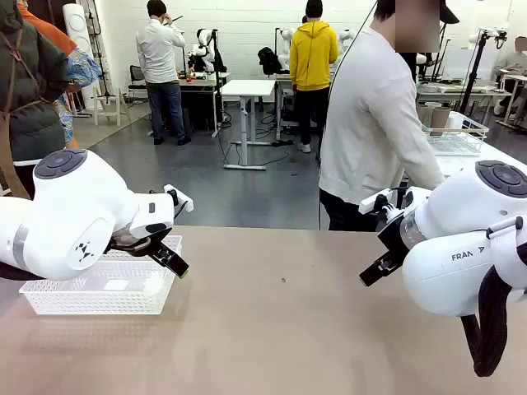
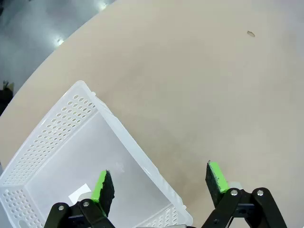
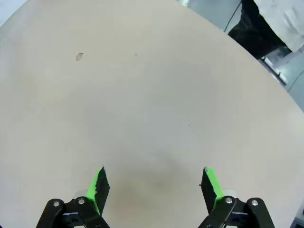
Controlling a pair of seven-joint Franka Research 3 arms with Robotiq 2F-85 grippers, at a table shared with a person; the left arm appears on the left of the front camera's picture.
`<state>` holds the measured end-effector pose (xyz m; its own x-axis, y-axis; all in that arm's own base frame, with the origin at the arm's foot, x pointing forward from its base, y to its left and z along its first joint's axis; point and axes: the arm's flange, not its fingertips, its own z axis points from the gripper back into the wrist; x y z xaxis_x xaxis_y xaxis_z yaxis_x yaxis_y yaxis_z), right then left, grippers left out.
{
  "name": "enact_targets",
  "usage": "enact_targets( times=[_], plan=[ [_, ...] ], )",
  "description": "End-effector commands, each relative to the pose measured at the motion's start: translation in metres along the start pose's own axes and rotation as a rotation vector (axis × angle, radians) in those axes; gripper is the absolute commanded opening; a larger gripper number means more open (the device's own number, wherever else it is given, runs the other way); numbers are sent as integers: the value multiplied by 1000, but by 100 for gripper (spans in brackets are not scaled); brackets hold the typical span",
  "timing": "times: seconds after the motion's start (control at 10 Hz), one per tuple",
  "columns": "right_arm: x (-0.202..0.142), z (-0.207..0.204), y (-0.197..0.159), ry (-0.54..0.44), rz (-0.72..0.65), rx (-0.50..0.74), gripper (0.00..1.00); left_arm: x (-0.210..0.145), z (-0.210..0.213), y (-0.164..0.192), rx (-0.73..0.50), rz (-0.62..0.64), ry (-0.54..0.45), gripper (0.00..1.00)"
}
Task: Clean and organize the cups into the basket.
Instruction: Pick up the Organizing basket and move it to the center of the table, then pick up the Reusable plastic cup from the right side of the table and place it inside the Organizing basket.
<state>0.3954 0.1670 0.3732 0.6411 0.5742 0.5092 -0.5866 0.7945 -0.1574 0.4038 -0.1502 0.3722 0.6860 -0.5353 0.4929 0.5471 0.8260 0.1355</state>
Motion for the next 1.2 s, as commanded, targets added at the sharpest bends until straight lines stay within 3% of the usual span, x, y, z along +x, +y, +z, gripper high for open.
enact_targets(
  times=[0.0,1.1],
  plan=[
    [0,0,0,0,0,0,100,0,0,0,0,0,0,100],
    [0,0,0,0,0,0,100,0,0,0,0,0,0,100]
  ],
)
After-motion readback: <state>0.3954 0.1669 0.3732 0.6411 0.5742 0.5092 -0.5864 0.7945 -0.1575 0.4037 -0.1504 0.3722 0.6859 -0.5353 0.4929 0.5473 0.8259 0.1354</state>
